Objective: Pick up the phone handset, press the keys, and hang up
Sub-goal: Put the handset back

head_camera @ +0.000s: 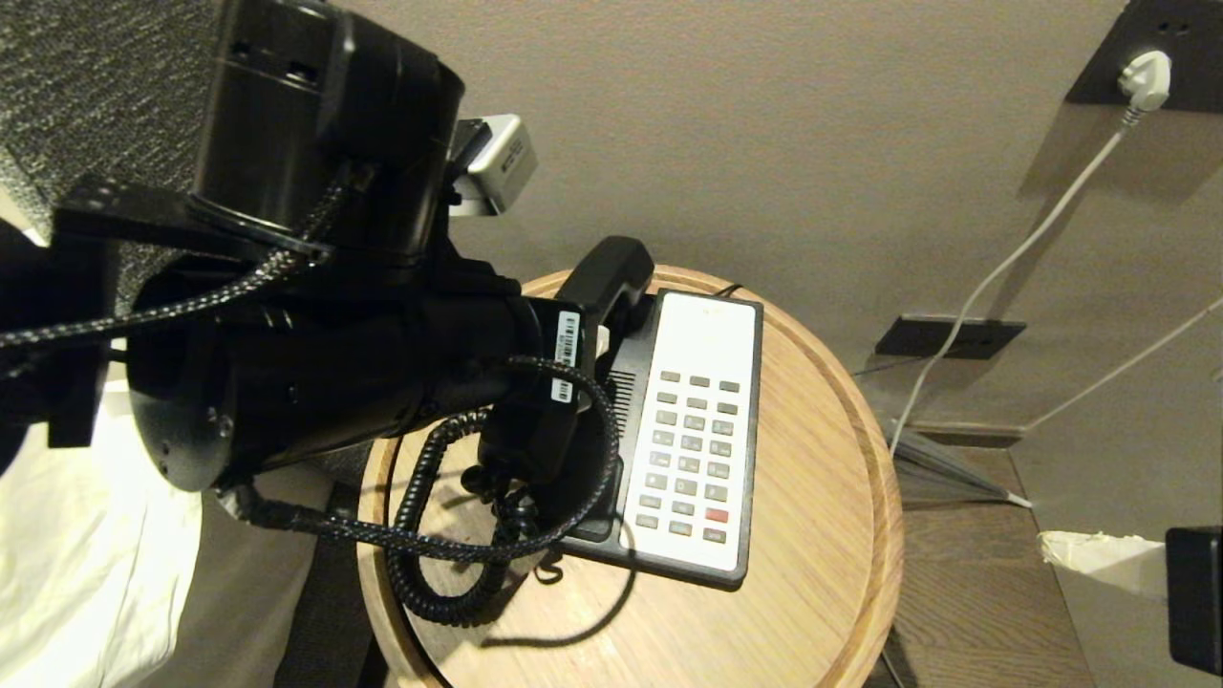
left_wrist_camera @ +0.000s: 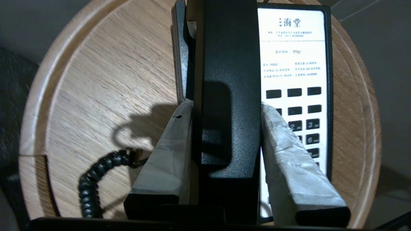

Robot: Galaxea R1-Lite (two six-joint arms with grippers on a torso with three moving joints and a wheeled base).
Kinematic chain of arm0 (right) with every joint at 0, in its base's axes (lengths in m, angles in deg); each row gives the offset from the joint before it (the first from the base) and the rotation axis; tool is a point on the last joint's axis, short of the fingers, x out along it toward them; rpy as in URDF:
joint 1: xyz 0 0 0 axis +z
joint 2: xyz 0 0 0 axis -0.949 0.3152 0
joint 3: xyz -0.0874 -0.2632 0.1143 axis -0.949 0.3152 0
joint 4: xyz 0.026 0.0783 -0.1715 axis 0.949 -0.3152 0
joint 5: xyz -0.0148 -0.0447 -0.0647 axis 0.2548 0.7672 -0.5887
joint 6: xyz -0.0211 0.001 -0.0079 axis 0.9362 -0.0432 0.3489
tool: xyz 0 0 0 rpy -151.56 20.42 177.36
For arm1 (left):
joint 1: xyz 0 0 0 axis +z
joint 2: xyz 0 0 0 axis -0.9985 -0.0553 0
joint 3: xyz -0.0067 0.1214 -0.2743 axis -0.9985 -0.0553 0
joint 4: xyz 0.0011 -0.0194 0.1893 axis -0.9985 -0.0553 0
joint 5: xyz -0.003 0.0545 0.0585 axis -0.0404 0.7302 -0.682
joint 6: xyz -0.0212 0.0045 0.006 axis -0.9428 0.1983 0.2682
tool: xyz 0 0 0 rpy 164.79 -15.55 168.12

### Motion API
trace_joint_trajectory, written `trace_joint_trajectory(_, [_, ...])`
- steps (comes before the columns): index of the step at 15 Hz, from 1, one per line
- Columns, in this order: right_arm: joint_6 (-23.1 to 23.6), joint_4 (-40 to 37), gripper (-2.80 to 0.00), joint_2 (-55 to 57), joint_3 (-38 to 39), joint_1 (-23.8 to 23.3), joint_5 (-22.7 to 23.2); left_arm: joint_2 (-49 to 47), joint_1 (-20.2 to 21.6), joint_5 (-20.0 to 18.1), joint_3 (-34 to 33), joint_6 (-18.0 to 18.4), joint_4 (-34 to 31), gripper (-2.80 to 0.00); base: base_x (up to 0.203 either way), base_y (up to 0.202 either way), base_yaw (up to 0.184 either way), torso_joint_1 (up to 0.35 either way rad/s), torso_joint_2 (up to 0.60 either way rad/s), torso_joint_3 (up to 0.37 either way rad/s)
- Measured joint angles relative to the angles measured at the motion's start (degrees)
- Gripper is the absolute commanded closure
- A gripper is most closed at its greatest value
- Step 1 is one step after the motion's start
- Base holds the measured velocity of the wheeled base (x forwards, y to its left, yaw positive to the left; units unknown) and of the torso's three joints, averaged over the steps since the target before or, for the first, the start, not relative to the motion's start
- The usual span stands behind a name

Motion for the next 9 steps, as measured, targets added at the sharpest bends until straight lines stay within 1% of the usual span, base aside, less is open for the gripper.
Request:
trace_joint_trajectory(2, [0.02,0.0,0.0,-0.1,0.33,0.0,0.04,-0.92,-0.87,0.84,2.14,-3.22,-2.98,0.0,0.0,0.0,0.0,0.0,0.0,0.0])
trace_joint_trajectory(5, [0.02,0.02,0.0,-0.3,0.84,-0.05,0.04,-2.12,-1.43,1.53,3.1,-4.15,-4.25,0.0,0.0,0.0,0.0,0.0,0.0,0.0])
trace_joint_trajectory(7, [0.02,0.01,0.0,-0.35,0.9,-0.07,0.04,-3.0,-1.67,3.44,3.42,-5.77,-4.09,0.0,0.0,0.0,0.0,0.0,0.0,0.0])
trace_joint_trajectory(9, [0.0,0.0,0.0,-0.35,0.93,-0.07,0.05,-3.76,-1.98,4.27,3.56,-7.07,-4.25,0.0,0.0,0.0,0.0,0.0,0.0,0.0])
